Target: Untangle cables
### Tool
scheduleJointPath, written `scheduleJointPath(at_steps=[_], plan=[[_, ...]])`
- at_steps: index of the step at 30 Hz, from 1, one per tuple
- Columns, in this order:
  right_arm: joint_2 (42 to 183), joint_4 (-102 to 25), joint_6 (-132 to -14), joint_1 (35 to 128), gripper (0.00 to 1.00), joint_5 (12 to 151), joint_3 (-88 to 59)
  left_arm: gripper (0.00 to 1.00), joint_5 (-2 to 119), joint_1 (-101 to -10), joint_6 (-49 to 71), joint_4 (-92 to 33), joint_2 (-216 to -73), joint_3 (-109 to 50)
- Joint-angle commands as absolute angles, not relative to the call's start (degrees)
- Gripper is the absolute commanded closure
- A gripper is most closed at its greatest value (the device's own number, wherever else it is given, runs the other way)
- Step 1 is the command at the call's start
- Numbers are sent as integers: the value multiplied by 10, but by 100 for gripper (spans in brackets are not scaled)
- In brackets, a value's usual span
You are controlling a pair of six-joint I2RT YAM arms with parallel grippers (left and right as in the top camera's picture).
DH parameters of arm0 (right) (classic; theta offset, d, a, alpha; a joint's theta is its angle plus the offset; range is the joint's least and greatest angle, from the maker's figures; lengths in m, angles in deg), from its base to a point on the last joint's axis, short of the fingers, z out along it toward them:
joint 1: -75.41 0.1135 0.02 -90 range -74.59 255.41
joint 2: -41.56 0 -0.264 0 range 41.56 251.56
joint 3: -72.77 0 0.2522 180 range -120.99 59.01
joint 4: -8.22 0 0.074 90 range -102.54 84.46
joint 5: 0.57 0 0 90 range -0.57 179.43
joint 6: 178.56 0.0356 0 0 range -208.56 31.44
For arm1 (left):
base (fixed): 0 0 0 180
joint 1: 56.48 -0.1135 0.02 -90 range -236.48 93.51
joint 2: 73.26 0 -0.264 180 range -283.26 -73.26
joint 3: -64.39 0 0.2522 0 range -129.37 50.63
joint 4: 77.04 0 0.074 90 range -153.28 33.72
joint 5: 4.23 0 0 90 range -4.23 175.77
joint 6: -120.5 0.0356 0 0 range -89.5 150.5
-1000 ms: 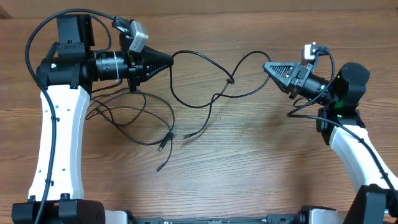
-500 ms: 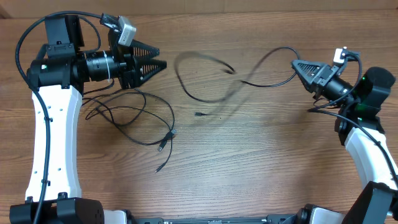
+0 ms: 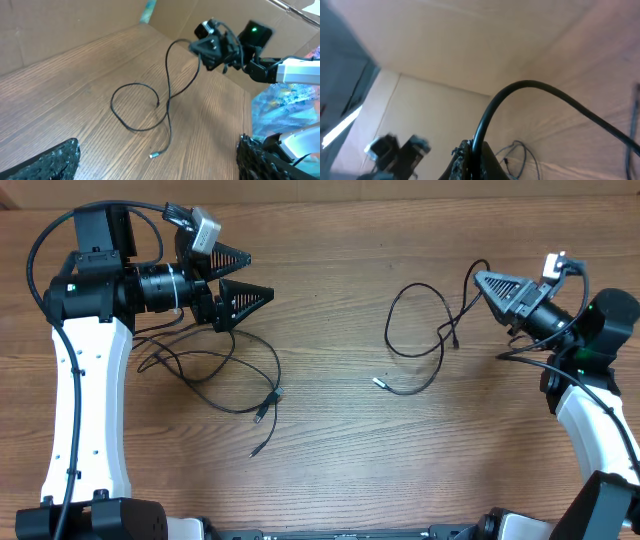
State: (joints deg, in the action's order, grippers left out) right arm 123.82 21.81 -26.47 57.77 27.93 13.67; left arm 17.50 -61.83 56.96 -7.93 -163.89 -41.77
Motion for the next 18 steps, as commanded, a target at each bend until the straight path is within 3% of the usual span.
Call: scheduleJointPath(at_steps=[1,11,18], plan=[[1239,312,-181,577,96,238,133,1,178,-620,560,-76,-1631,-422],[1239,722,86,577,96,265,133,0,178,-619,560,-69,-1631,-422],[1239,826,120,577,96,301,133,0,204,-609,560,-65,-1631,-422]])
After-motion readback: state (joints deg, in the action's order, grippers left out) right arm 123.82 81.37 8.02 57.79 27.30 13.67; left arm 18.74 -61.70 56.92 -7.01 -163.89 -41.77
